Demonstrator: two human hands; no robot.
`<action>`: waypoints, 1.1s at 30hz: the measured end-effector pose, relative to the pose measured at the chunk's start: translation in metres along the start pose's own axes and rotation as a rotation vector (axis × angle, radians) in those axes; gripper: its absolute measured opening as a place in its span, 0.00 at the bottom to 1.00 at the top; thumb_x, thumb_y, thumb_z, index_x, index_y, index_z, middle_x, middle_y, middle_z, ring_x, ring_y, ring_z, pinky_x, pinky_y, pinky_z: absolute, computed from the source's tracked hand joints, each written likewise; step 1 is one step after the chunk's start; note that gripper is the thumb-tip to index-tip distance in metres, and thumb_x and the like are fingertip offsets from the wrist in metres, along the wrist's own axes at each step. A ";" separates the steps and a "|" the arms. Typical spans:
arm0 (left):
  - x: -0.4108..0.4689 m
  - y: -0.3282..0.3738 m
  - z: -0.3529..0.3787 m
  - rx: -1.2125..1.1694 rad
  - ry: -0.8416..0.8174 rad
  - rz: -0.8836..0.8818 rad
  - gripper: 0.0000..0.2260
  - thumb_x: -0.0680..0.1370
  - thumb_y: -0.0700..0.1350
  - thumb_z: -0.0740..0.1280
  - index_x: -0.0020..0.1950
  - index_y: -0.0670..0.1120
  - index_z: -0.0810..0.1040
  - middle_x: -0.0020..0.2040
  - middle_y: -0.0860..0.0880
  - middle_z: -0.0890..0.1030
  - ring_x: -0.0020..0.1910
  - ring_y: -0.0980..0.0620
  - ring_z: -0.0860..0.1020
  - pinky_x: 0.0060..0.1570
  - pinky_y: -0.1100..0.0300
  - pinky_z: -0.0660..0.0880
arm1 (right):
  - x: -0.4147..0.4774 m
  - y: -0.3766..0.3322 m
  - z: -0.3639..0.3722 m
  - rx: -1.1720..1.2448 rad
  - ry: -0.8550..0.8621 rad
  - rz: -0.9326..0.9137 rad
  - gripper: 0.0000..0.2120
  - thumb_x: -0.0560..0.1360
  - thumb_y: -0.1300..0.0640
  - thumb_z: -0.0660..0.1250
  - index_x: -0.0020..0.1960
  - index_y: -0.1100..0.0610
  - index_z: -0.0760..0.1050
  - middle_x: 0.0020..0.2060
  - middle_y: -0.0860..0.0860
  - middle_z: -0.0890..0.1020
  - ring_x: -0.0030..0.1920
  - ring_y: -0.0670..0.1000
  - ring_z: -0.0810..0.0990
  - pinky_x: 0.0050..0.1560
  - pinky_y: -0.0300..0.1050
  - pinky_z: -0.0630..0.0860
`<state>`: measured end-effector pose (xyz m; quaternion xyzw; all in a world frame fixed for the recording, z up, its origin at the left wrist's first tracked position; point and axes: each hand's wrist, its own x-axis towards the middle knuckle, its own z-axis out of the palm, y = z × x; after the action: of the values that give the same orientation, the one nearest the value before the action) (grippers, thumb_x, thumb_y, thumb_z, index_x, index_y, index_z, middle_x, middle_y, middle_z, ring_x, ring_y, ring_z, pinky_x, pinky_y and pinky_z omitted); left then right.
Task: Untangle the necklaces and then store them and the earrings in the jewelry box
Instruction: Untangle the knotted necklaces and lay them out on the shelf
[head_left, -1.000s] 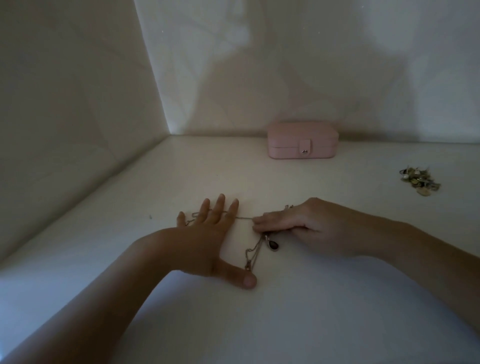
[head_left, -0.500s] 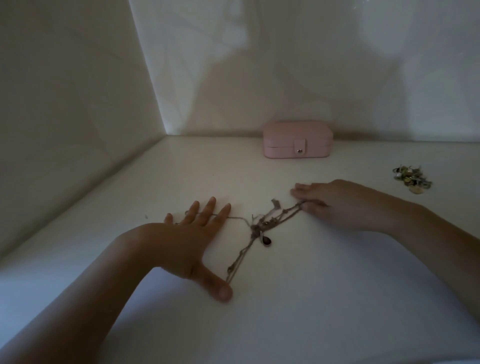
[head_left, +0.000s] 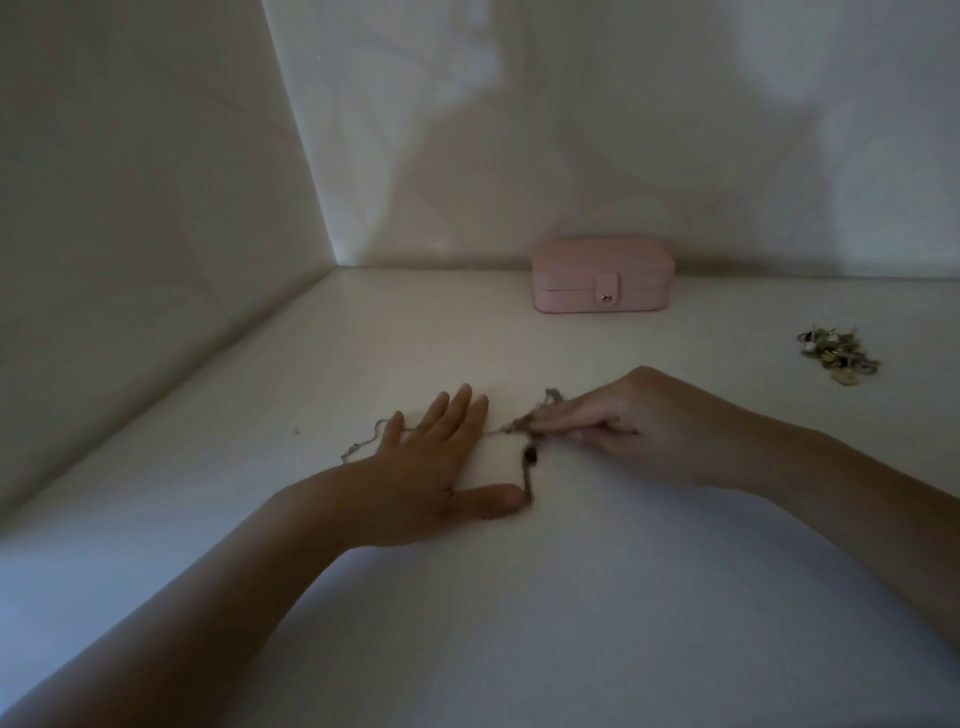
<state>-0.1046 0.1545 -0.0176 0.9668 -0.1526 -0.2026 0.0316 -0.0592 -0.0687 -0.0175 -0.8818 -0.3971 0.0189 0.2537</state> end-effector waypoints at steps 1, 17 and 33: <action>-0.001 0.000 0.000 0.014 -0.018 -0.011 0.45 0.69 0.71 0.47 0.75 0.50 0.29 0.75 0.53 0.29 0.74 0.56 0.32 0.74 0.48 0.36 | 0.000 0.003 -0.004 -0.061 -0.030 0.043 0.20 0.79 0.64 0.61 0.66 0.47 0.75 0.65 0.40 0.74 0.65 0.33 0.69 0.68 0.26 0.60; -0.012 -0.003 -0.008 0.066 -0.137 0.051 0.57 0.64 0.72 0.64 0.70 0.56 0.21 0.71 0.55 0.22 0.71 0.52 0.25 0.72 0.41 0.32 | -0.008 0.014 -0.015 -0.336 -0.148 0.321 0.24 0.81 0.57 0.53 0.75 0.42 0.60 0.76 0.41 0.58 0.75 0.44 0.58 0.73 0.39 0.54; -0.011 -0.009 -0.008 0.117 -0.179 0.076 0.60 0.60 0.73 0.67 0.66 0.60 0.20 0.70 0.56 0.21 0.69 0.53 0.22 0.71 0.40 0.31 | 0.011 -0.005 0.002 -0.062 0.072 -0.056 0.05 0.73 0.58 0.73 0.48 0.52 0.85 0.41 0.42 0.81 0.41 0.36 0.77 0.44 0.29 0.69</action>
<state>-0.1087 0.1663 -0.0075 0.9386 -0.2031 -0.2774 -0.0307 -0.0559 -0.0575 -0.0155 -0.8779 -0.4126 -0.0321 0.2410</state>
